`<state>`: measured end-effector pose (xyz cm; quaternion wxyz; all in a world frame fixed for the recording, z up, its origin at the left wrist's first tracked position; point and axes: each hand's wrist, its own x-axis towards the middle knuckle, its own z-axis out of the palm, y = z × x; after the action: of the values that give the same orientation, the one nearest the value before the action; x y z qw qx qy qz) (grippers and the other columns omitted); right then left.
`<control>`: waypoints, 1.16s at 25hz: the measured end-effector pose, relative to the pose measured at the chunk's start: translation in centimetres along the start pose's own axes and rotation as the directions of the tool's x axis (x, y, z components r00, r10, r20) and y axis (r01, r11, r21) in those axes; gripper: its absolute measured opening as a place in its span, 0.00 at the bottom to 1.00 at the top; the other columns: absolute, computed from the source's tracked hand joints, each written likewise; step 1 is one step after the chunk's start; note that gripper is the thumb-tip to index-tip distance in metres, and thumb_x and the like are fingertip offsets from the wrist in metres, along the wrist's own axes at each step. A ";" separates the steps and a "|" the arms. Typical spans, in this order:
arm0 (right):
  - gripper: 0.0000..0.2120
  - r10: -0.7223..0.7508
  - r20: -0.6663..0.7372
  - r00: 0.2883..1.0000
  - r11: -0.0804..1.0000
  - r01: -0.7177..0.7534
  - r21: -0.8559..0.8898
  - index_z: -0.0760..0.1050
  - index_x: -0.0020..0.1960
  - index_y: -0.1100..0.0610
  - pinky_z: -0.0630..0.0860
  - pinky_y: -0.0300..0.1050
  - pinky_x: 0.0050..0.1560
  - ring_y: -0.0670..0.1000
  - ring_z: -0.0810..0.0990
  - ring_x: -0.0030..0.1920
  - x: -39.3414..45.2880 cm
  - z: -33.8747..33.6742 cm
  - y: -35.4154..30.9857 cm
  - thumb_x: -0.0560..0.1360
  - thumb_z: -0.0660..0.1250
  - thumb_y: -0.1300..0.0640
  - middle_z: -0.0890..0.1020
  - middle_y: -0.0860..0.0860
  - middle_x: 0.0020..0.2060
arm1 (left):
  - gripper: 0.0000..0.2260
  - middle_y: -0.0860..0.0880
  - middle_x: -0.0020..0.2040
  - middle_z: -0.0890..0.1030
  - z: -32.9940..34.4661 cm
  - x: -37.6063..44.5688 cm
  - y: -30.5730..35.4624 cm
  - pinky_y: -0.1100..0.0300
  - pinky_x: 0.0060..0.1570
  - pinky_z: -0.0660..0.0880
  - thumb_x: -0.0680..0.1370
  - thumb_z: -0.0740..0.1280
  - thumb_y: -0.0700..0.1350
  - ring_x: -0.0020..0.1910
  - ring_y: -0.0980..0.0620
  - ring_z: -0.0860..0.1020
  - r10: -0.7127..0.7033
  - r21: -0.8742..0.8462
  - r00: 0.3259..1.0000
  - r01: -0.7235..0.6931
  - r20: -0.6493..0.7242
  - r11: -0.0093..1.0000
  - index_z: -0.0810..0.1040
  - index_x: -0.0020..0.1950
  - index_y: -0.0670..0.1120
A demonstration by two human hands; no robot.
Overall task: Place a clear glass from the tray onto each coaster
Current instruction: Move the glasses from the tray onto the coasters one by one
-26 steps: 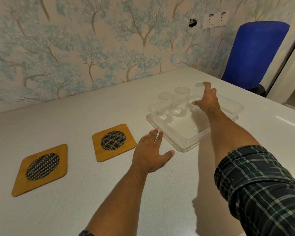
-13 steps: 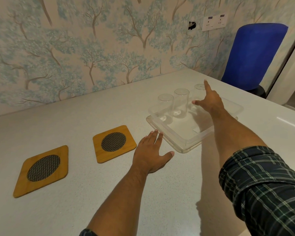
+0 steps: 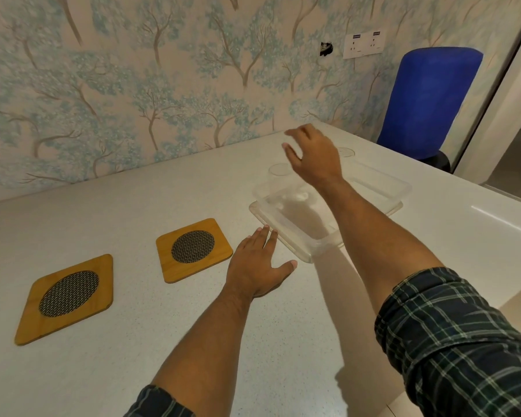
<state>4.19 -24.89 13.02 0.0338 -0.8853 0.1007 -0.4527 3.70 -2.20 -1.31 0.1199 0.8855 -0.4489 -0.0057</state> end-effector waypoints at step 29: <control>0.30 0.339 0.506 0.793 0.914 -0.404 0.022 0.66 0.74 0.45 0.76 0.52 0.55 0.63 0.79 0.57 -3.8 3.5 -3.6 0.76 0.71 0.44 0.68 0.58 0.68 | 0.37 0.46 0.85 0.54 -0.7 -2.0 1.7 0.46 0.82 0.52 0.82 0.49 0.69 0.84 0.45 0.53 -0.023 -0.007 1.000 0.023 0.021 1.000 0.52 0.85 0.48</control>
<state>5.36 -20.74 8.52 0.2035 -0.9296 0.2313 -0.2021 1.29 -1.44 -0.46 0.1185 0.8901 -0.4397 -0.0178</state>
